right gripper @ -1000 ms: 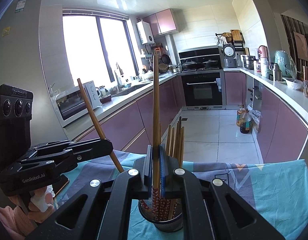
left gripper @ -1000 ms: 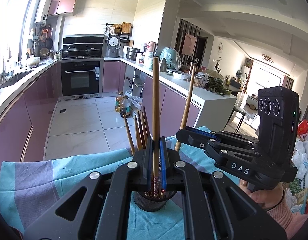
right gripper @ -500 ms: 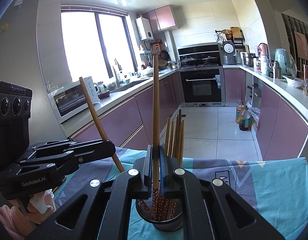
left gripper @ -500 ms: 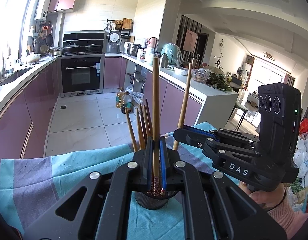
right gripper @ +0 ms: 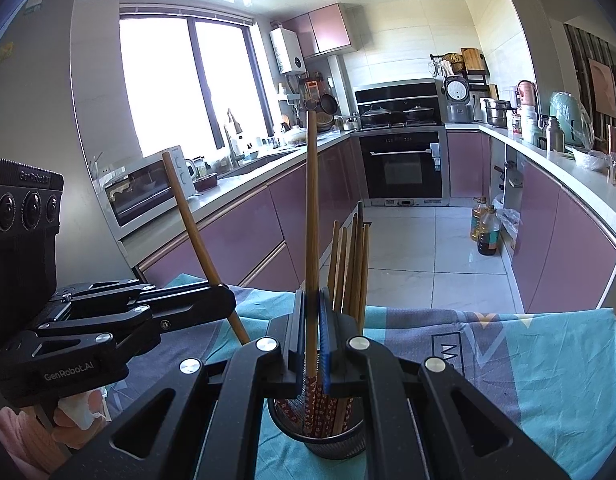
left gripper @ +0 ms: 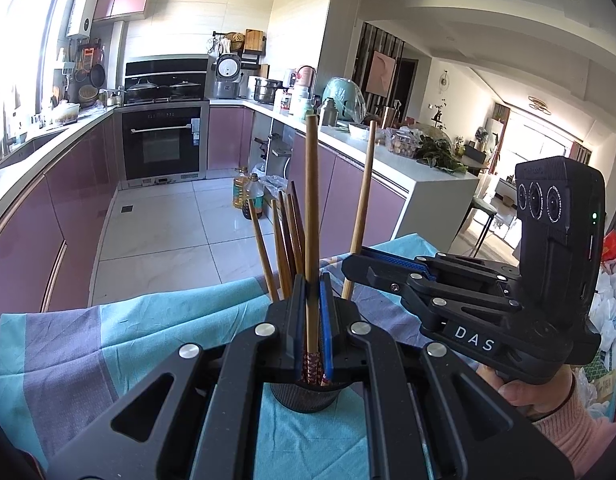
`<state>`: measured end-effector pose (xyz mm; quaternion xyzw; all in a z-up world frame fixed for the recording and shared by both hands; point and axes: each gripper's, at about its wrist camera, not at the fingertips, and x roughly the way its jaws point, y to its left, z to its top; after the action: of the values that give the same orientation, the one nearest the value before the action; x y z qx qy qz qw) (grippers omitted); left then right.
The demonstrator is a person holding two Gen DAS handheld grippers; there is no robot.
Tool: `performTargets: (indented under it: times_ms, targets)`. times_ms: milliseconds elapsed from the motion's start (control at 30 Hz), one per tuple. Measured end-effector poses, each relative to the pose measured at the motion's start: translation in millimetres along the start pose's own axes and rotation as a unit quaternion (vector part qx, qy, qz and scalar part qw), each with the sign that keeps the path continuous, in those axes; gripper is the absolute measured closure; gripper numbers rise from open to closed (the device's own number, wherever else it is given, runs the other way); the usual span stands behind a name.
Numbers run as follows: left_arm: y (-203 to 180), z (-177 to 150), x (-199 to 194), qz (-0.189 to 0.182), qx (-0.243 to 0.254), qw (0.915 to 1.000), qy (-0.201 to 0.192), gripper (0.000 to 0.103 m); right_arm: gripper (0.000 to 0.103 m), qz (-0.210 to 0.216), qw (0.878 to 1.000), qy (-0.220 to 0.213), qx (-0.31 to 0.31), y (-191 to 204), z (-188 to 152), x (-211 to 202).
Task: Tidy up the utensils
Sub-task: 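Lower the right tool's chopstick into the cup while the left tool lowers its chopstick in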
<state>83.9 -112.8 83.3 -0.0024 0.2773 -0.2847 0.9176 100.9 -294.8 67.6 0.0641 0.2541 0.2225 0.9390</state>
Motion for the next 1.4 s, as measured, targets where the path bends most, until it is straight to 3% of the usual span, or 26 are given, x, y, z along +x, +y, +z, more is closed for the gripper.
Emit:
performTargets:
  times_ms: [1400]
  targets:
    - [15.2,-8.8,49.5,0.001,-0.007,0.9989,0.047,0.096,0.097,-0.009,0.999,0.035,0.004,1.5,-18.8,22.2]
